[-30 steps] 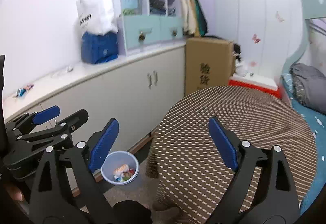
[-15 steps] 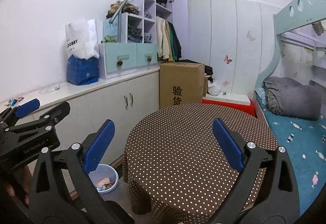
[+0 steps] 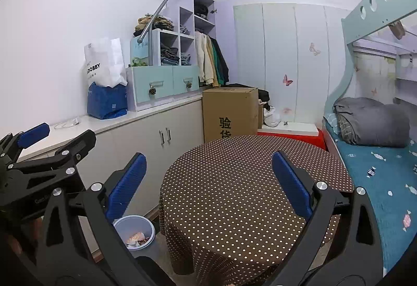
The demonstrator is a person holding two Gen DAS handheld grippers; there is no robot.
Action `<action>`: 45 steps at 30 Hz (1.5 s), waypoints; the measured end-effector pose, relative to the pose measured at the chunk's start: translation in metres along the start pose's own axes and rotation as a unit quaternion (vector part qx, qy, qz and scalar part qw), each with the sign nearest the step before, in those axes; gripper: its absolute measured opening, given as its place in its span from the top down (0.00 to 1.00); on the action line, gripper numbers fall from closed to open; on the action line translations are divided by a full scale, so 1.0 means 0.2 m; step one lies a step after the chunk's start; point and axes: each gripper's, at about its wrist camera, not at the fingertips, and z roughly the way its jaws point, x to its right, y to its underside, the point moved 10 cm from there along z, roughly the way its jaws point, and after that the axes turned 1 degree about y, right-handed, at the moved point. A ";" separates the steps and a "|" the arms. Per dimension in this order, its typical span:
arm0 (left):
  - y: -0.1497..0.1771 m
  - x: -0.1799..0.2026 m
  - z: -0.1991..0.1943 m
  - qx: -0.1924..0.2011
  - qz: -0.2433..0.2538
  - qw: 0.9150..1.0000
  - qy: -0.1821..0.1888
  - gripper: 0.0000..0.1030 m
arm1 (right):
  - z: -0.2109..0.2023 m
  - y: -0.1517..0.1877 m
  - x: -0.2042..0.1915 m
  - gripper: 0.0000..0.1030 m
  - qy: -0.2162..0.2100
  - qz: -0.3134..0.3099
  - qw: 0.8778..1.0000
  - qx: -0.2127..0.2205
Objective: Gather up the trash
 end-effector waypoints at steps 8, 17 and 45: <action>0.02 0.01 -0.01 -0.005 -0.004 1.000 0.003 0.05 | -0.02 0.01 -0.01 0.08 0.005 -0.006 1.000 0.003; 0.04 -0.01 0.00 -0.014 -0.012 1.000 0.017 0.05 | -0.05 0.01 -0.01 0.07 0.010 -0.014 1.000 0.007; 0.09 0.01 0.00 -0.015 -0.011 1.000 0.024 0.05 | -0.05 0.04 0.01 0.07 0.005 -0.012 1.000 -0.001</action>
